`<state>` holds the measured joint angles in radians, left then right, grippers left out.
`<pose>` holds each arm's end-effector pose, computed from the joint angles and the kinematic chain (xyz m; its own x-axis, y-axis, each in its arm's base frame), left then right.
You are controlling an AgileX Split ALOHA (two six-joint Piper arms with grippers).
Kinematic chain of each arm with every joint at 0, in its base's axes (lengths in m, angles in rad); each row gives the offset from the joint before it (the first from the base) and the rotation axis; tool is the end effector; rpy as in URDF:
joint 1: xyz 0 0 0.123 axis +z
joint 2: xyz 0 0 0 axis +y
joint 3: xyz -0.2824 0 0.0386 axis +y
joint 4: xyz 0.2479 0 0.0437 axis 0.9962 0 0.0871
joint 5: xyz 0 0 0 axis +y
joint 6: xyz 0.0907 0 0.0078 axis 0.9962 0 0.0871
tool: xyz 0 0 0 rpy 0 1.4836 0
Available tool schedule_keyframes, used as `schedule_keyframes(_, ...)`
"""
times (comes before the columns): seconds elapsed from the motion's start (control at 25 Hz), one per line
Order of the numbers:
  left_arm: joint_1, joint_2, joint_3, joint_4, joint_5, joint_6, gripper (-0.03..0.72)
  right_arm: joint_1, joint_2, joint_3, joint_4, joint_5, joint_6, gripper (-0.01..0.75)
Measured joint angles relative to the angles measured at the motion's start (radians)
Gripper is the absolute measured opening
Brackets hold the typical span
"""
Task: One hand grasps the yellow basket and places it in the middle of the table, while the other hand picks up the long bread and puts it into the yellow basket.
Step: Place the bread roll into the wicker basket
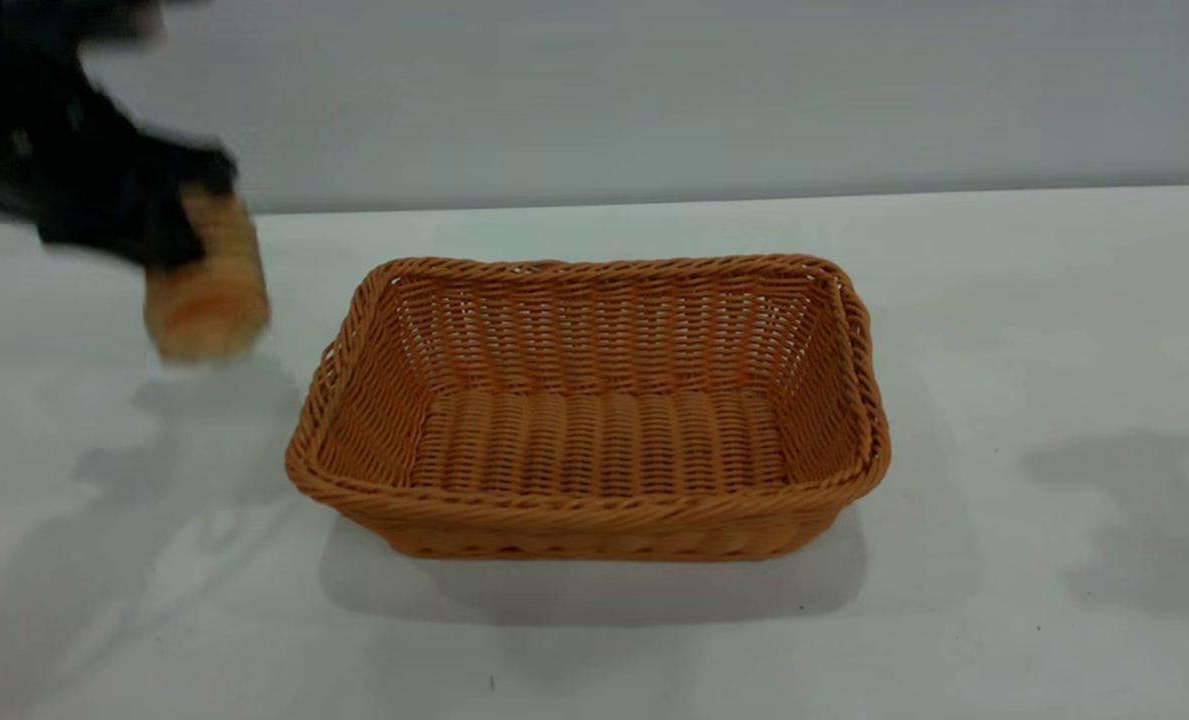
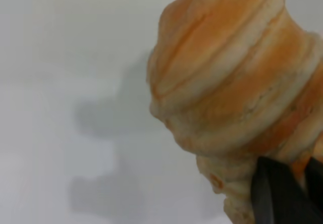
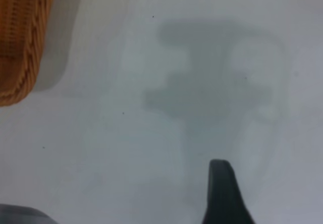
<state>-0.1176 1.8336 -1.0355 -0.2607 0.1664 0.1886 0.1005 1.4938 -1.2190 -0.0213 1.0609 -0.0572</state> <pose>0.3704 -0.0477 0.1690 -0.7683 0.0218 -0.6397 0.0920 0.9928 -0.0767 0.2946 0.0280 0.2960 -0.9352 -0.1622 -0.3149 -0.1580 0.9867 -0.0390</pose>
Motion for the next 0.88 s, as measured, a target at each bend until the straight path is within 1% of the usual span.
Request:
schedule_keyframes(0.12,-0.054,-0.056,0.0,0.0,-0.035,0.0,0.061,0.0,0.0,0.0,0.0,0.0,0.0,0.509)
schedule_keyframes(0.36,-0.234,-0.002,0.001,-0.001,-0.083,0.0,0.061,0.0,0.0,0.0,0.001,0.0,0.0,0.509)
schedule_keyframes(0.52,-0.305,0.052,0.001,-0.001,-0.118,-0.025,0.074,0.0,0.0,0.0,0.001,0.0,0.0,0.509)
schedule_keyframes(0.6,-0.324,0.067,0.001,-0.001,-0.134,-0.038,0.127,0.0,0.0,0.0,0.001,0.0,0.0,0.509)
schedule_keyframes(0.68,-0.328,0.07,0.001,-0.002,-0.136,-0.049,0.216,0.0,0.0,0.0,0.001,0.0,0.0,0.509)
schedule_keyframes(0.76,-0.328,0.07,0.001,-0.001,-0.133,-0.052,0.336,0.0,0.0,0.0,0.001,0.0,0.0,0.509)
schedule_keyframes(0.8,-0.328,0.068,0.0,0.002,-0.118,-0.049,0.386,0.0,0.0,0.0,0.001,0.0,0.0,0.509)
schedule_keyframes(0.84,-0.328,0.065,-0.008,0.013,-0.077,-0.04,0.443,0.0,0.0,0.0,0.001,0.0,0.0,0.509)
schedule_keyframes(0.88,-0.328,0.06,-0.022,0.031,-0.013,-0.027,0.494,0.0,0.0,0.0,0.0,0.0,0.0,0.509)
